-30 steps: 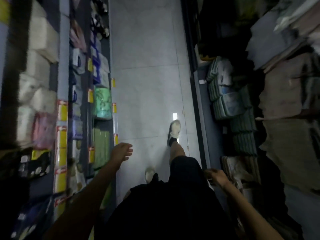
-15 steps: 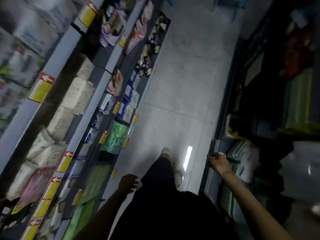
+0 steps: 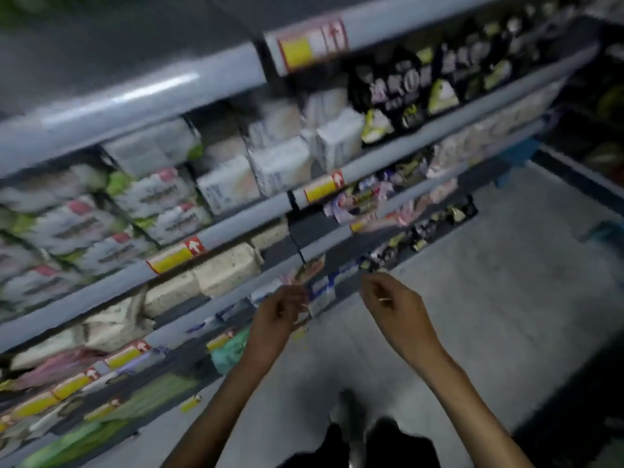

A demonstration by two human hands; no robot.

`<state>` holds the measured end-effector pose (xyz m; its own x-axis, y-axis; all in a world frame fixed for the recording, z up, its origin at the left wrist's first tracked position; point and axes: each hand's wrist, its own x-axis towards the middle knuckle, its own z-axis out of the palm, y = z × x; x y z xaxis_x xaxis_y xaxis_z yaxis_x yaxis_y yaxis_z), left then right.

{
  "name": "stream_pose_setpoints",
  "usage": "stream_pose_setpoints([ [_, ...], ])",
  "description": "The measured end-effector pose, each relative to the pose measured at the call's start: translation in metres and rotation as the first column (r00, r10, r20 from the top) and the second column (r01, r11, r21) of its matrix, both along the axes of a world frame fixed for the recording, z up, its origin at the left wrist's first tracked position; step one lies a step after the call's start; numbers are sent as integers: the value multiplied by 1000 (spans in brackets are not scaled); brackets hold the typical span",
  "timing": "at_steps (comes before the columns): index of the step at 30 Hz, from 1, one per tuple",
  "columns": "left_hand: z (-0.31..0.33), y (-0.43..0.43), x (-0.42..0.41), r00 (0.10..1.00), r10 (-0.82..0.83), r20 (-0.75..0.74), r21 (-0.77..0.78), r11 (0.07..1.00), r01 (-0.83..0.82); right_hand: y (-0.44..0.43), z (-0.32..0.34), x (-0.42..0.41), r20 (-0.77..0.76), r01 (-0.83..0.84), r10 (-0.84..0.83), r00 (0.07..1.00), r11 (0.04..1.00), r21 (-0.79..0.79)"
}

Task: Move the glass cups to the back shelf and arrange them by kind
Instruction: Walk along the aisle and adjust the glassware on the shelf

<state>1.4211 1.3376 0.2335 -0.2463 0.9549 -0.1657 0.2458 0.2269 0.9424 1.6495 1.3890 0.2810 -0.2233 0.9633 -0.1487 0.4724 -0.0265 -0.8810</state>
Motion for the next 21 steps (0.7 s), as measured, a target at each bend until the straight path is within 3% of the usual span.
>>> stream_pose_setpoints([
  [4, 89, 31, -5, 975, 193, -112, 232, 959, -164, 62, 83, -37, -107, -239, 258, 960, 958, 160],
  [8, 170, 37, -18, 886, 364, -288, 379, 893, -243, 105, 145, -77, -172, -399, 480, 861, 844, 358],
  [15, 249, 17, -90, 492, 640, -590, 512, 768, -386, 135, 212, -179, -146, -510, 686, 713, 650, 563],
  [18, 272, 8, -135, 297, 698, -651, 567, 708, -421, 132, 238, -235, -112, -598, 758, 642, 587, 547],
  [21, 296, 1, -190, 125, 687, -716, 581, 685, -439, 126, 260, -297, -2, -637, 777, 630, 518, 571],
])
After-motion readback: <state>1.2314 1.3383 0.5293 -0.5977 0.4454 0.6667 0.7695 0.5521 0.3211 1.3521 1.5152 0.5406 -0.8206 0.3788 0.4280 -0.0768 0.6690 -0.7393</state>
